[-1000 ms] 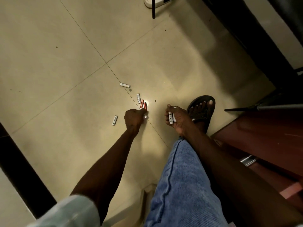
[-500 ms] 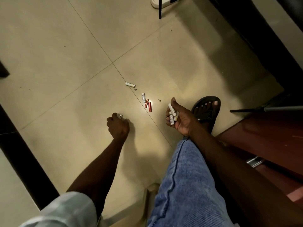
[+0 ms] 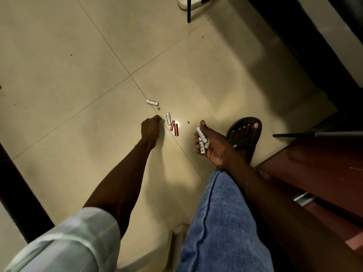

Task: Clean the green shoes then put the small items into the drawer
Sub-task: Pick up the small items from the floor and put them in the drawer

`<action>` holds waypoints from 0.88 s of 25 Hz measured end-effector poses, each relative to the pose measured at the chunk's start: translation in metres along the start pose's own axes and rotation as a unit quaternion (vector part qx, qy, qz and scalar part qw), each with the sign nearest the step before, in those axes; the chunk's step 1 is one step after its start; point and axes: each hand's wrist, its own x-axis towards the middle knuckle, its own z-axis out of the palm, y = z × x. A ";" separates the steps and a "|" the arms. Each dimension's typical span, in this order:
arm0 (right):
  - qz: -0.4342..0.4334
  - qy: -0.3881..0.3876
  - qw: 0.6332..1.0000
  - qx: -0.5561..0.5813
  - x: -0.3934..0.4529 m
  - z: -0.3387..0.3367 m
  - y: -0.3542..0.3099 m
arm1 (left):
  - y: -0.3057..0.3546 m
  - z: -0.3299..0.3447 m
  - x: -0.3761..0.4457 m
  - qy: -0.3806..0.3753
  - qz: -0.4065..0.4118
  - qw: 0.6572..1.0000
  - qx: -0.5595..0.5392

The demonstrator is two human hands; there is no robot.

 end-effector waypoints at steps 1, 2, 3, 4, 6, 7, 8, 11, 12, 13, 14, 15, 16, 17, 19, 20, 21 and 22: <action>0.001 0.001 1.000 -0.002 0.001 0.000 0.000 | 0.006 0.008 0.006 0.004 0.015 0.997 0.069; 0.001 0.000 1.000 -0.004 0.001 0.000 0.001 | 0.011 0.015 0.010 0.001 0.038 0.989 0.140; 0.000 0.000 1.000 -0.006 0.002 -0.001 0.001 | 0.014 0.021 0.014 -0.010 0.059 0.979 0.196; -0.001 0.000 1.000 -0.008 0.003 -0.001 0.002 | 0.015 0.025 0.017 -0.021 0.073 0.969 0.234; -0.005 -0.003 1.000 -0.014 0.002 -0.002 0.001 | 0.016 0.025 0.017 -0.034 0.069 0.974 0.212; -0.007 -0.005 1.000 -0.014 0.002 -0.002 0.001 | 0.018 0.021 0.016 -0.030 0.055 0.987 0.147; -0.008 -0.007 1.000 -0.013 0.002 -0.001 0.001 | 0.019 0.017 0.013 -0.031 0.043 0.997 0.055; -0.011 -0.010 1.000 -0.009 0.002 0.000 0.001 | 0.021 0.002 0.017 -0.112 -0.034 0.965 -0.236; -0.011 -0.011 1.000 -0.009 0.002 0.000 0.001 | 0.024 0.000 0.018 -0.130 -0.035 0.961 -0.243; -0.011 -0.011 1.000 -0.007 0.002 0.000 0.001 | 0.029 0.000 0.020 -0.122 -0.014 0.974 -0.191; -0.011 -0.012 1.000 -0.006 0.002 -0.001 0.001 | 0.032 0.001 0.026 -0.072 0.036 0.994 -0.078; -0.010 -0.011 1.000 -0.004 0.002 -0.001 0.001 | 0.035 0.001 0.033 -0.005 0.107 0.992 0.074; -0.009 -0.008 1.000 -0.003 0.002 -0.001 0.000 | 0.037 0.001 0.040 0.058 0.170 0.958 0.223; -0.008 -0.006 1.000 -0.004 0.002 -0.001 0.001 | 0.040 0.000 0.045 0.071 0.209 0.912 0.346; -0.008 -0.005 1.000 -0.008 0.002 0.000 0.001 | 0.042 -0.003 0.055 0.034 0.247 0.835 0.490; -0.007 -0.004 1.000 -0.012 0.002 0.000 0.001 | 0.044 -0.005 0.056 0.026 0.245 0.813 0.528; -0.008 -0.003 1.000 -0.016 0.002 0.000 0.002 | 0.044 -0.007 0.057 0.033 0.230 0.810 0.538; -0.009 -0.002 1.000 -0.019 0.002 0.000 0.001 | 0.044 -0.008 0.055 0.035 0.208 0.827 0.521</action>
